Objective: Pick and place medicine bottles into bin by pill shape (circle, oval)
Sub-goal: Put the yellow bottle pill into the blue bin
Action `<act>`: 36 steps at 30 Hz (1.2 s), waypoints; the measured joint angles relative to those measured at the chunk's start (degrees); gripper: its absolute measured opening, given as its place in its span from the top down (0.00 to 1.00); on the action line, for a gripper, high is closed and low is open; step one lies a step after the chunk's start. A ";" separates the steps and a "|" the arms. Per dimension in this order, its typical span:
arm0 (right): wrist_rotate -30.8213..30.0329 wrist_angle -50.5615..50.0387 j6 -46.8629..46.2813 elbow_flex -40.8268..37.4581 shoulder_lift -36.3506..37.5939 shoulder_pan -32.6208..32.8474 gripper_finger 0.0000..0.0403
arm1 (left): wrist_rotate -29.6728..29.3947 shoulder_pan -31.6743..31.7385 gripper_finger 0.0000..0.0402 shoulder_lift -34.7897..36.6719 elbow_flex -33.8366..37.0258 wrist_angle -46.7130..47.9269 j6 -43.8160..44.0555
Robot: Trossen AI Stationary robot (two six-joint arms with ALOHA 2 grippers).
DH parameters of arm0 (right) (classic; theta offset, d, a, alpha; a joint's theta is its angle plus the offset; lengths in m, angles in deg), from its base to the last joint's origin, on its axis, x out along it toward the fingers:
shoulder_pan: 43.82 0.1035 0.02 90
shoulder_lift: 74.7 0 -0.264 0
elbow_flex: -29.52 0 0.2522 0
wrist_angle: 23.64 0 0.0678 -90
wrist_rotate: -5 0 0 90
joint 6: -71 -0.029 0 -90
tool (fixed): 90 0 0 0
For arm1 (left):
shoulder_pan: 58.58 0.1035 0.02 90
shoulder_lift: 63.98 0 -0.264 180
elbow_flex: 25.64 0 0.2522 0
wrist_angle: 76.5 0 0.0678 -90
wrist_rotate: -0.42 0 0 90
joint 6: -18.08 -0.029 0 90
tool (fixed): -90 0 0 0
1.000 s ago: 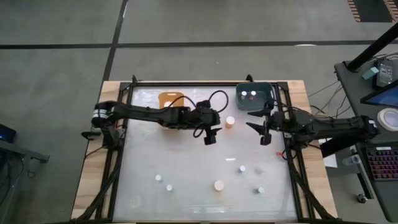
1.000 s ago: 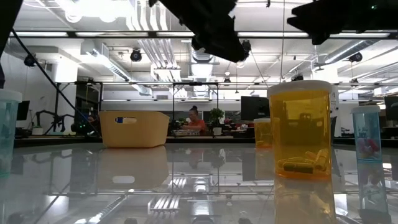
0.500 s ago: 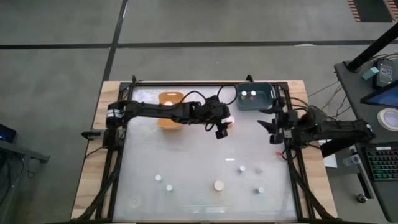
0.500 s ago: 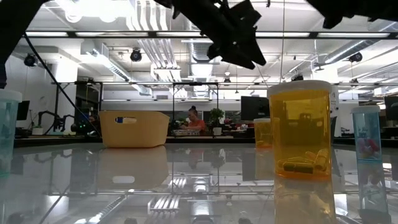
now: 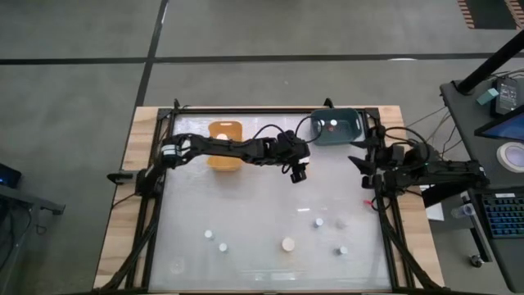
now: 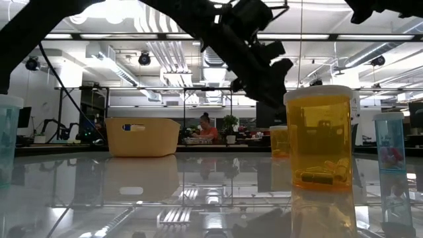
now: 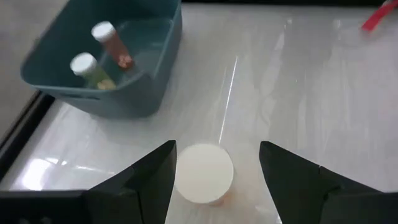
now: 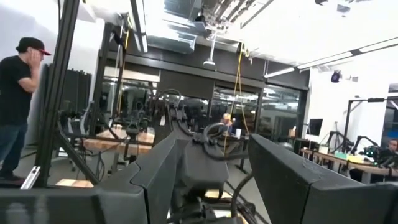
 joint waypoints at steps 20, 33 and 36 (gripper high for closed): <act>-0.02 -0.64 0.39 0.00 -0.15 0.00 0.52 | -0.07 0.87 0.25 -4.11 0.32 -3.89 -1.06; -0.05 -1.07 0.75 0.00 -0.11 0.00 0.52 | -0.10 1.71 0.25 -4.92 1.39 -5.33 -0.98; -0.07 -1.07 0.75 0.00 -0.11 0.00 0.52 | -0.07 1.76 0.25 -4.91 2.82 -5.74 0.41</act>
